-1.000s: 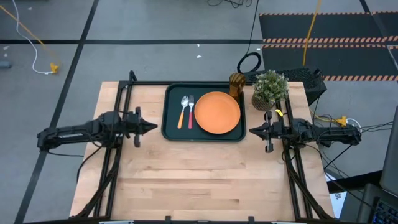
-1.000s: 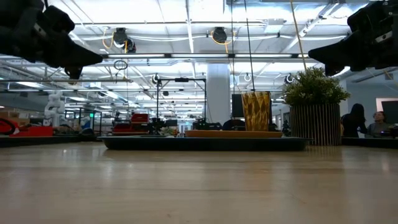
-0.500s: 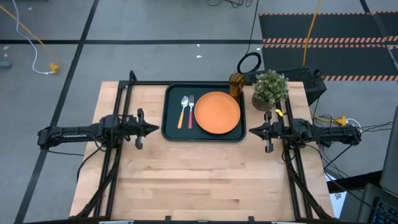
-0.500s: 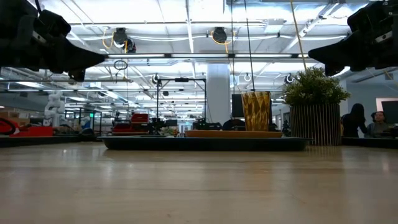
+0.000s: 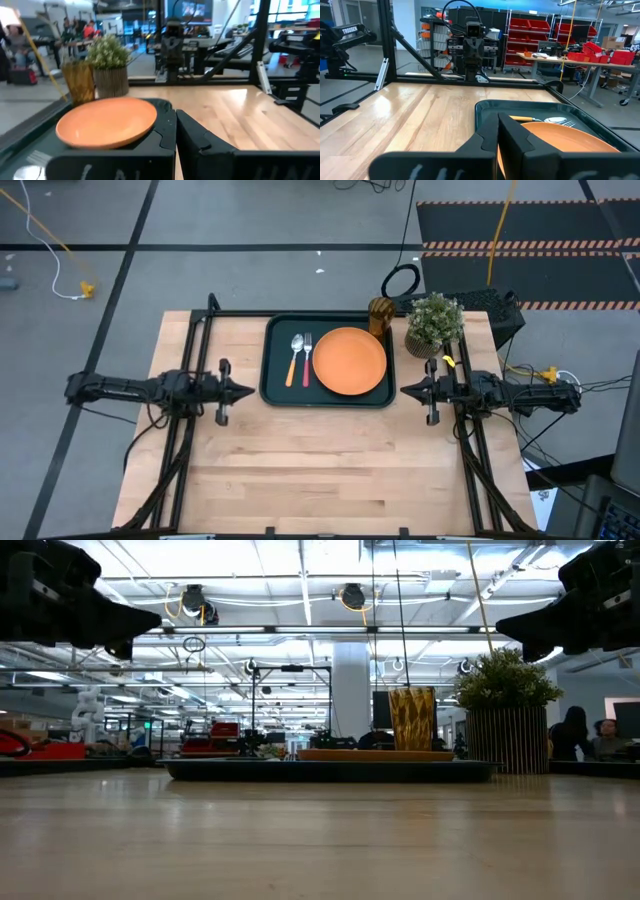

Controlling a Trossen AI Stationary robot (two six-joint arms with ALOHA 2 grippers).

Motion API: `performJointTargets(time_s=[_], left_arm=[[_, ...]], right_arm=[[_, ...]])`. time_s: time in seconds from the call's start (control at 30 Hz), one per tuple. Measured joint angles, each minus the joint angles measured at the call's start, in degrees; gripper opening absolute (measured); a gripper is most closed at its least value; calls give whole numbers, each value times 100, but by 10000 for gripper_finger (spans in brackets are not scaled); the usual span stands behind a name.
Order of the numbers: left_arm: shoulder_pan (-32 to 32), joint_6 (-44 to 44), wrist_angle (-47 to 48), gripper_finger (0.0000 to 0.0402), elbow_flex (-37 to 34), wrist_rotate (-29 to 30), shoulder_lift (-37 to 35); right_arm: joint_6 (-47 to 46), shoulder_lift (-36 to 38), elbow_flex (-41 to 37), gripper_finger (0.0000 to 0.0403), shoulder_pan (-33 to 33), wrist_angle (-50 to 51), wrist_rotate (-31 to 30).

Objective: Pick and place plate/cup/fork/spoon on tray
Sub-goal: Return to Home Position

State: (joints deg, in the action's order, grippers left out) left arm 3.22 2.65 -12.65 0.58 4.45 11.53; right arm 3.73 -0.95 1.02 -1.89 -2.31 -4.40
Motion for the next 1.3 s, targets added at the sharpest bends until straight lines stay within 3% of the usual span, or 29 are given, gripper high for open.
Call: performJointTargets(time_s=[0.47,1.3], left_arm=[[210,518,561,0,2,-31,-1148],[206,450,1205,20,15,-296,-924]], right_arm=[[-2,1,0,0,0,-1,-1],[0,2,0,0,2,-1,-1]])
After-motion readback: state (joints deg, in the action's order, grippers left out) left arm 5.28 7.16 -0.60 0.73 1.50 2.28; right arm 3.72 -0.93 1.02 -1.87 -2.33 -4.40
